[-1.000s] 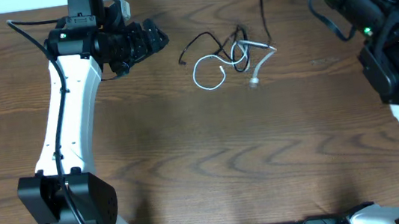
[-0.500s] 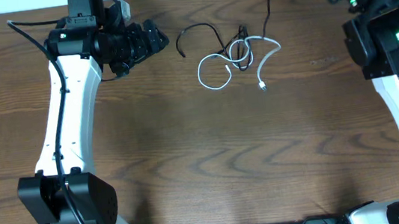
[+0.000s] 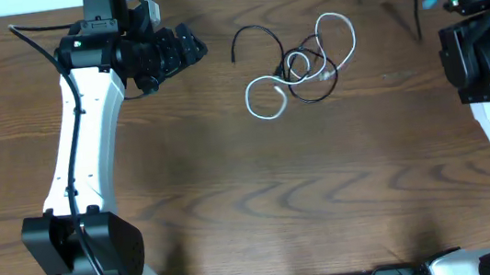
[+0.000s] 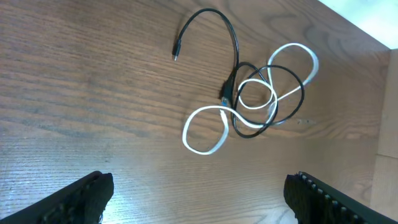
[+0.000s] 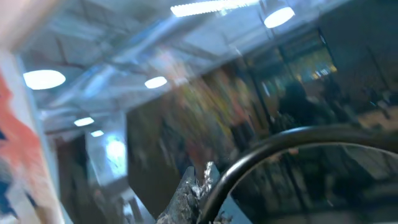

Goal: Untangle cables
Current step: 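Lift the black cable with the right gripper, pulling it up and right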

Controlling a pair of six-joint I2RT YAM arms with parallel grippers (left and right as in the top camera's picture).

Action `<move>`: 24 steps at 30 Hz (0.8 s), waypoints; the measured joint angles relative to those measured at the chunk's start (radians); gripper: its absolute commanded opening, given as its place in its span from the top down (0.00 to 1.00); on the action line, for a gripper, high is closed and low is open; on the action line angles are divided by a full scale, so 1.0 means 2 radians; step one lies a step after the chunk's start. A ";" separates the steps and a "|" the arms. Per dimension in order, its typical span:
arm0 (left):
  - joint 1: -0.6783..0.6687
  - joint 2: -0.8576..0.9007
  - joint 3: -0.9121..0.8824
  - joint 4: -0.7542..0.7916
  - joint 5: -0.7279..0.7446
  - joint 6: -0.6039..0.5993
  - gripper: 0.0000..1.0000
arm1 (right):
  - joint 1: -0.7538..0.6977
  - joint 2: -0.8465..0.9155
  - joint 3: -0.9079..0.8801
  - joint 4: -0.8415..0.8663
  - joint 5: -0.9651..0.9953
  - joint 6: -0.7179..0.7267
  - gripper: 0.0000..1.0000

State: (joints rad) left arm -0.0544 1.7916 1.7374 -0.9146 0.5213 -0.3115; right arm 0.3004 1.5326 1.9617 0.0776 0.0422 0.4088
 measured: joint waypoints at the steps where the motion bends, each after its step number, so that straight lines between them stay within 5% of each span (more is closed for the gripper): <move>1: 0.000 0.000 0.000 0.000 0.000 0.000 0.07 | 0.000 0.001 0.000 -0.010 0.001 0.000 0.99; 24: 0.000 0.000 0.000 0.002 0.000 0.000 0.07 | -0.062 0.022 0.000 -0.243 0.147 0.004 0.99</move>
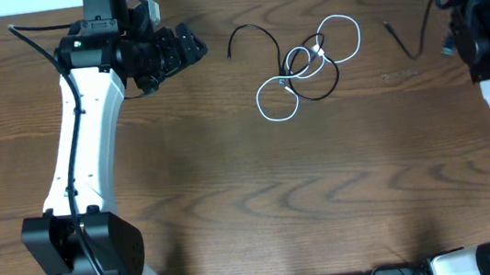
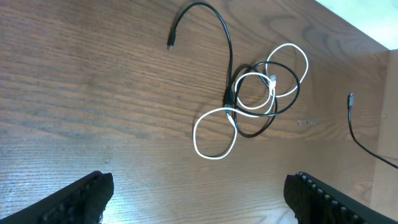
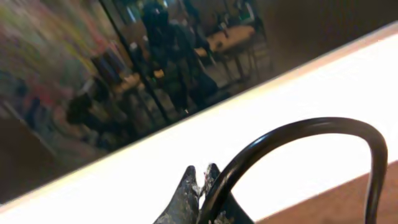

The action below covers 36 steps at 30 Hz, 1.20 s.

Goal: Untangle cables

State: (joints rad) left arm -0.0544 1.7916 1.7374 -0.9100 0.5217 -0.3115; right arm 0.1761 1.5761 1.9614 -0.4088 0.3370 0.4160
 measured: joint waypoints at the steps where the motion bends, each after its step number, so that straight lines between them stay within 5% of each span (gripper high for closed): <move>1: 0.000 0.000 0.000 0.000 0.000 0.000 0.07 | -0.001 0.002 0.000 -0.006 -0.005 0.000 0.99; 10: 0.000 0.000 0.000 0.004 0.017 0.004 0.07 | -0.001 0.017 0.000 0.009 -0.192 0.026 0.99; 17: 0.002 -0.004 -0.002 0.065 0.183 0.119 0.07 | -0.001 0.017 0.000 0.075 -0.281 0.146 0.99; 24: 0.001 -0.031 -0.006 0.154 0.298 0.154 0.07 | 0.019 0.017 0.000 0.116 -0.340 0.212 0.99; 29: 0.002 -0.054 -0.006 0.251 0.326 0.074 0.07 | 0.055 0.017 0.000 0.133 -0.357 0.214 0.99; 36: 0.002 -0.063 -0.006 0.363 0.337 -0.134 0.06 | 0.092 0.018 0.000 0.132 -0.362 0.192 0.99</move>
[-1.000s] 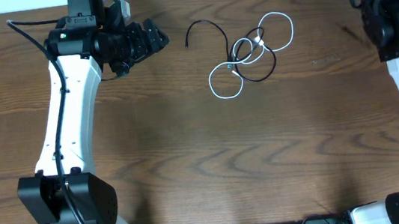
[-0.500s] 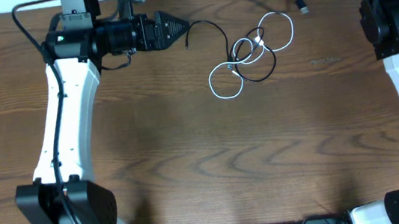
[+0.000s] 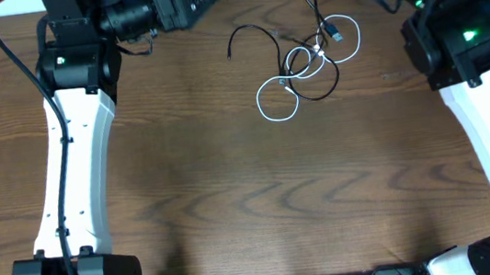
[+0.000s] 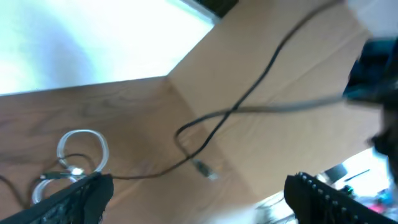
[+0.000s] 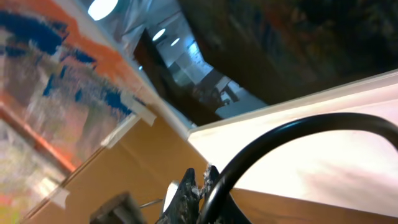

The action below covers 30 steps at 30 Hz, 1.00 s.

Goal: Untangle cables

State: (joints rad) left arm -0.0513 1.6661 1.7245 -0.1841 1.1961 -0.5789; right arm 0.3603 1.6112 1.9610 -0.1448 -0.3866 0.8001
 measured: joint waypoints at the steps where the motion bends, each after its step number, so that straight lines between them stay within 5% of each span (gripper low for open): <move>1: 0.000 0.000 0.000 0.012 0.001 -0.029 0.07 | 0.006 0.001 0.000 0.000 0.000 -0.002 0.99; 6: 0.000 0.000 0.000 0.049 0.002 -0.163 0.06 | 0.024 0.010 0.000 0.002 0.006 -0.010 0.99; 9: 0.000 0.000 0.000 0.050 0.002 -0.172 0.06 | 0.028 0.022 0.000 0.005 0.014 -0.010 0.99; 26: 0.000 0.000 0.000 -0.010 0.028 0.234 0.07 | 0.030 0.050 0.000 -0.017 -0.019 0.084 0.99; 30: 0.000 0.000 0.000 -0.010 0.028 0.284 0.19 | 0.031 0.050 0.000 -0.030 -0.034 0.108 0.99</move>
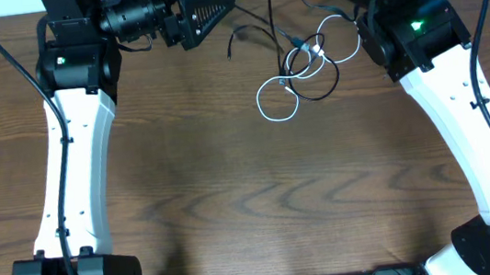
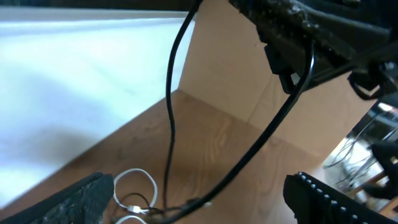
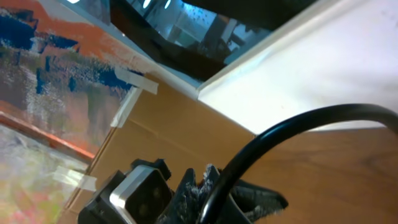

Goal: Untangle cables

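Note:
A tangle of a white cable [image 1: 277, 102] and a black cable [image 1: 317, 90] lies on the table's far middle; the white loop [image 2: 133, 185] also shows in the left wrist view. My right gripper is raised at the far edge above the tangle, shut on a second black cable [image 3: 292, 129] that hangs down to the tangle [image 1: 285, 24]. Its fingers [image 3: 194, 185] pinch that cable. My left gripper [image 1: 212, 13] stands open, raised left of the tangle, facing the right gripper [image 2: 292, 59]; nothing lies between its fingers [image 2: 81, 200].
A loose black cable end [image 1: 234, 54] lies left of the tangle. The wooden table [image 1: 252, 201] runs to a pale back wall [image 2: 74, 68] and a cardboard side panel [image 2: 236, 68]. Both arm bases stand at the near corners.
My right gripper has moved left along the far edge with the black cable, whose hanging part now drops onto the tangle's left side. The left gripper has come slightly lower and nearer the tangle.
First my right gripper held the black cable at the far right and the left gripper stood open left of the tangle. Then the tangle had shifted and the cable's free end lay at the right. Both grippers then rose, and the right one now hangs the cable over the tangle.

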Controlling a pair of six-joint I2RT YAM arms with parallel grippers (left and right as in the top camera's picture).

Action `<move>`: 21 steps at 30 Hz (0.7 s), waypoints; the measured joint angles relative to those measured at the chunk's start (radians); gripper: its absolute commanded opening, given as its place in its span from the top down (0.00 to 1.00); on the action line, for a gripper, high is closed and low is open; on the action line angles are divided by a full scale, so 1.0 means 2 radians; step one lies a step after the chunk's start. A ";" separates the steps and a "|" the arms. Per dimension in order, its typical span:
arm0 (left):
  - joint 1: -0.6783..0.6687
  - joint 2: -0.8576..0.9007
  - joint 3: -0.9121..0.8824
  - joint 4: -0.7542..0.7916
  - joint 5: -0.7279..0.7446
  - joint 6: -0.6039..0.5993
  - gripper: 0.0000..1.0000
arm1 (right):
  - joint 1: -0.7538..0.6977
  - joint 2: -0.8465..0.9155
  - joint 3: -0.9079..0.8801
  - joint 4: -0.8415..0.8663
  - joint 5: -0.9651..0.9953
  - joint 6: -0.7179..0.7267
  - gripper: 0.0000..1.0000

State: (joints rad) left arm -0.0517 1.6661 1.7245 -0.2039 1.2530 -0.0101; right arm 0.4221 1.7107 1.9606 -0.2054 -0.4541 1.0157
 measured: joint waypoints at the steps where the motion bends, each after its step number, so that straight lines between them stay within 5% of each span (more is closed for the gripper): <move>1: 0.000 0.000 0.000 -0.001 0.001 0.013 0.22 | 0.000 0.000 0.000 0.000 -0.003 0.004 0.99; 21: -0.029 0.000 0.000 -0.065 0.001 0.080 0.23 | 0.000 0.000 0.000 0.004 -0.015 0.028 0.99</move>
State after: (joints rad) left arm -0.1097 1.6661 1.7245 -0.3332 1.2549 0.1493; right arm 0.4225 1.7107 1.9606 -0.1967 -0.4835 1.0725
